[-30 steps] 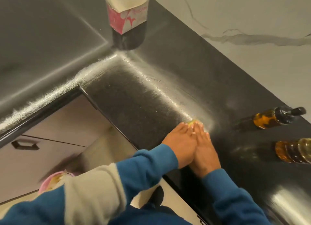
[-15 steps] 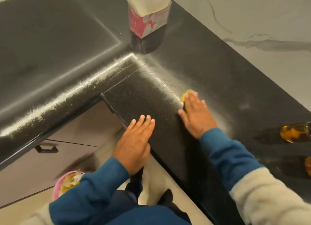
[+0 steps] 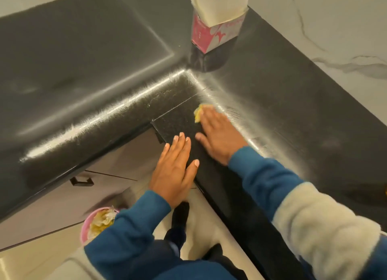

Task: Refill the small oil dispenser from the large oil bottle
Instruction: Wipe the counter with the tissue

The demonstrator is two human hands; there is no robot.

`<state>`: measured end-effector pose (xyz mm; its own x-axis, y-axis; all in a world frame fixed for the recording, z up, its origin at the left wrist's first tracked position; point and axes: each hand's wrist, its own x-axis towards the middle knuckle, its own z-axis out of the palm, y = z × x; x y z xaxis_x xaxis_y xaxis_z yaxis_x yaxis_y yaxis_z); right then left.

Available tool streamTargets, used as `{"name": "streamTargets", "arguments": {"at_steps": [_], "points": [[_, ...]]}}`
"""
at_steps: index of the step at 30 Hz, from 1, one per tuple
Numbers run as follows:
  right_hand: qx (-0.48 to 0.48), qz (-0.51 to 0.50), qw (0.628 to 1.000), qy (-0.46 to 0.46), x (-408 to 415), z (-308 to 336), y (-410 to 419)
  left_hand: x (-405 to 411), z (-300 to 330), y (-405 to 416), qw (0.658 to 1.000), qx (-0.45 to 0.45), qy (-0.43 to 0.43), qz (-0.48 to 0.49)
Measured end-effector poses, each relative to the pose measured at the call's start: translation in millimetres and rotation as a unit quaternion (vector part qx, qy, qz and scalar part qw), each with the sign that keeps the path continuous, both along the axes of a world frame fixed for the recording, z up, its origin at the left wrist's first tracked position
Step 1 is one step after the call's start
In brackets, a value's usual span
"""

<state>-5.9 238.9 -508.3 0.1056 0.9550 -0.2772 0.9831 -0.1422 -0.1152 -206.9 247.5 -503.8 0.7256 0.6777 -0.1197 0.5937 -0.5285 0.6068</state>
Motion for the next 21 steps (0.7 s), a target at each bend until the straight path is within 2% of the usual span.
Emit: {"name": "streamTargets", "arguments": {"at_steps": [3, 8, 12, 14, 18, 21], "points": [[0.005, -0.068, 0.998, -0.009, 11.8, -0.5, 40.5, 15.1, 0.1, 26.1, 0.999, 0.010, -0.004, 0.041], [0.009, 0.147, 0.985, -0.093, -68.8, -5.5, 35.4, 23.7, 11.9, 49.7, 0.997, 0.042, 0.028, 0.061], [-0.003, 0.184, 0.979, -0.089, -69.7, -1.2, 17.6, 20.0, 17.8, 35.6, 0.997, 0.042, 0.051, 0.044], [0.007, 0.172, 0.982, -0.077, -47.5, -2.6, 23.3, 36.5, 16.0, 37.4, 0.998, 0.030, 0.048, 0.035], [0.004, 0.059, 0.997, -0.052, 16.0, 0.2, 40.7, 112.3, 11.1, 70.0, 0.999, 0.008, 0.025, -0.021], [-0.038, 0.010, 0.995, -0.093, 53.9, 12.1, 47.1, 165.8, 15.2, 92.3, 0.997, -0.005, 0.031, -0.065]]}}
